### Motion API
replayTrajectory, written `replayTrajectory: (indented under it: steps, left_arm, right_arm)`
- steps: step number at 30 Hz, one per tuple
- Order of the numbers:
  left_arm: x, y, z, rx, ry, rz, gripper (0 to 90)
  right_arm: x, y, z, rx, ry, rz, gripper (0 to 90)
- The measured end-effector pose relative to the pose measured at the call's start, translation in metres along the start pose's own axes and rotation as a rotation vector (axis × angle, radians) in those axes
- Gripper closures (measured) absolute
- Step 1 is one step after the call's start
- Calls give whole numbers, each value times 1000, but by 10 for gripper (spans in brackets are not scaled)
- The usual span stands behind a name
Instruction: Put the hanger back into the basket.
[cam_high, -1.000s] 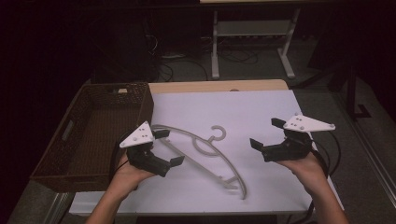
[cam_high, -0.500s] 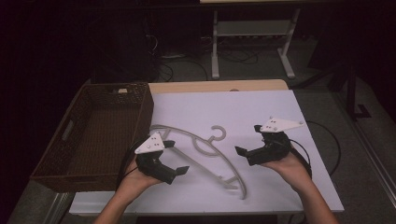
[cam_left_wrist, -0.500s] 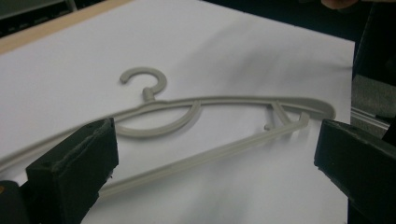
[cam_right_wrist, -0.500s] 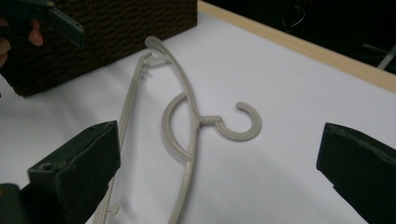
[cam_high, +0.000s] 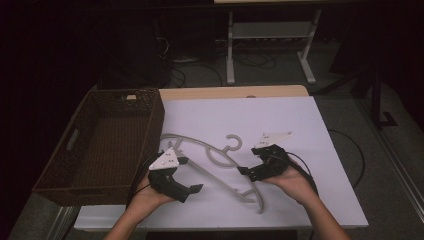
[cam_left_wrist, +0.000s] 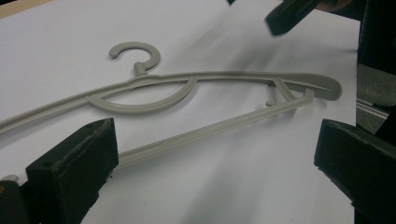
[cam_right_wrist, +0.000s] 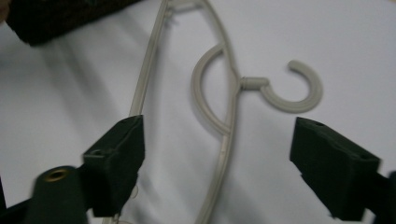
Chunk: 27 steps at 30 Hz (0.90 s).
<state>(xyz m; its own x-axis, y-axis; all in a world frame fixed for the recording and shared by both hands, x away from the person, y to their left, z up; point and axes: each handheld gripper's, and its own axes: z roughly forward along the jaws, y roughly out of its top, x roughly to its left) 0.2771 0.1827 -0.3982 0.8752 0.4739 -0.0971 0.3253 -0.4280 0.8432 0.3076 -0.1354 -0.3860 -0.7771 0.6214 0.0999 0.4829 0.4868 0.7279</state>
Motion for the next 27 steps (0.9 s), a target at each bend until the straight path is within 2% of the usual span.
replayTrajectory:
  steps: [1, 2, 3, 4, 5, 7, 9, 10, 11, 13, 17, 22, 27]
  left_arm:
    - [0, 0, 0, 0, 0, 0, 0]
    - [0, 0, 0, 1, -1, -1, 0]
    - [0, 0, 0, 1, -1, -1, 0]
    - [0, 0, 0, 0, -1, -3, 0]
    - [0, 0, 0, 0, -1, -1, 0]
    - [0, 0, 0, -1, -3, -6, 0]
    - [0, 0, 0, 0, -5, -3, 0]
    - [0, 0, 0, 0, -5, -3, 0]
    - [0, 0, 0, 0, -5, -3, 0]
    - [0, 0, 0, 0, -6, -3, 0]
    - [0, 0, -1, -4, -7, -11, 0]
    - [0, 0, -1, -3, -8, -9, 0]
    - [0, 0, 0, -3, -7, -7, 0]
  right_arm:
    - [0, 0, 0, 0, 0, 0, 218]
    - [3, 0, 9, 37, 17, 1, 312]
    - [3, 1, 12, 46, 19, -1, 364]
    - [3, 1, 12, 46, 19, -1, 364]
    - [5, 1, 19, 71, 29, 6, 471]
    - [5, 1, 25, 102, 32, 2, 583]
    - [5, -1, 29, 127, 36, 11, 683]
    - [5, -1, 29, 127, 36, 11, 683]
    - [4, -3, 32, 152, 36, 15, 767]
    - [4, -5, 33, 179, 40, 23, 828]
    - [3, -7, 36, 199, 44, 22, 887]
    - [6, -15, 41, 270, 35, 19, 892]
    - [7, -20, 41, 293, 22, 10, 893]
